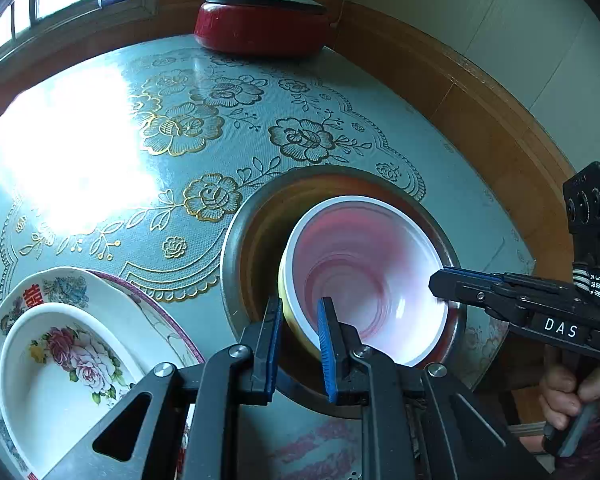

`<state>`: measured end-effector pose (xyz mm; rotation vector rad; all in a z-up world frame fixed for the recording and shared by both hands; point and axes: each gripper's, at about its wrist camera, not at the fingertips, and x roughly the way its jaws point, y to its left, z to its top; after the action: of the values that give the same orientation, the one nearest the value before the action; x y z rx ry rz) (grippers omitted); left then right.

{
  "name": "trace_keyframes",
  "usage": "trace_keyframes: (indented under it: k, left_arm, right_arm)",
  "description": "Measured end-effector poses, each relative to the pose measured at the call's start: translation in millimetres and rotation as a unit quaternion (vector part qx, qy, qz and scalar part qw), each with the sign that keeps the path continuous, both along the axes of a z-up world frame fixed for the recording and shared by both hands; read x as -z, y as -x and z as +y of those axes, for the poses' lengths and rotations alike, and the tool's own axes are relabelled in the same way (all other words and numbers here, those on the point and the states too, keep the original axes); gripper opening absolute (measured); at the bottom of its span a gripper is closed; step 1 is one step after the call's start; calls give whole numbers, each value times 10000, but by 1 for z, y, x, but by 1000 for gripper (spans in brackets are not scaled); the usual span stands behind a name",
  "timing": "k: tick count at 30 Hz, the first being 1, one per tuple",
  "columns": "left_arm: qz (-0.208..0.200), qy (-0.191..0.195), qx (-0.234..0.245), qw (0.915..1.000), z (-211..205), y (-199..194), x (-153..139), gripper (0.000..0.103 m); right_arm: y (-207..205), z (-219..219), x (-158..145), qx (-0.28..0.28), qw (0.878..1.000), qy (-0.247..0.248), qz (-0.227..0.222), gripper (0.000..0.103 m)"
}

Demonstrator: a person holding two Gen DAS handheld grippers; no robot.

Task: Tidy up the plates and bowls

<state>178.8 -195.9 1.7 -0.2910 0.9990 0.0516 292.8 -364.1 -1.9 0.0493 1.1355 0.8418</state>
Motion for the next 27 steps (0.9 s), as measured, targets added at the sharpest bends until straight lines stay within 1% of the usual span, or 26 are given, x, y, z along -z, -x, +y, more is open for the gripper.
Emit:
trace_keyframes:
  k: [3, 8, 11, 20, 27]
  left_arm:
    - [-36, -112, 1, 9999, -1, 0, -1, 18]
    - [-65, -211, 12, 9998, -2, 1, -1, 20]
    - [-64, -253, 1, 9997, -2, 2, -1, 20]
    - [-106, -249, 4, 9996, -3, 6, -3, 20]
    - [-201, -256, -36, 9995, 1, 9, -8, 20]
  right_arm:
    - [3, 1, -2, -22, 9999, 49, -107, 13]
    - [5, 1, -2, 15, 9999, 51, -148, 13]
    - [8, 2, -4, 3, 9997, 74, -231, 15]
    - [13, 6, -7, -45, 9985, 190, -516, 22]
    - [12, -3, -14, 136, 9983, 74, -567, 24]
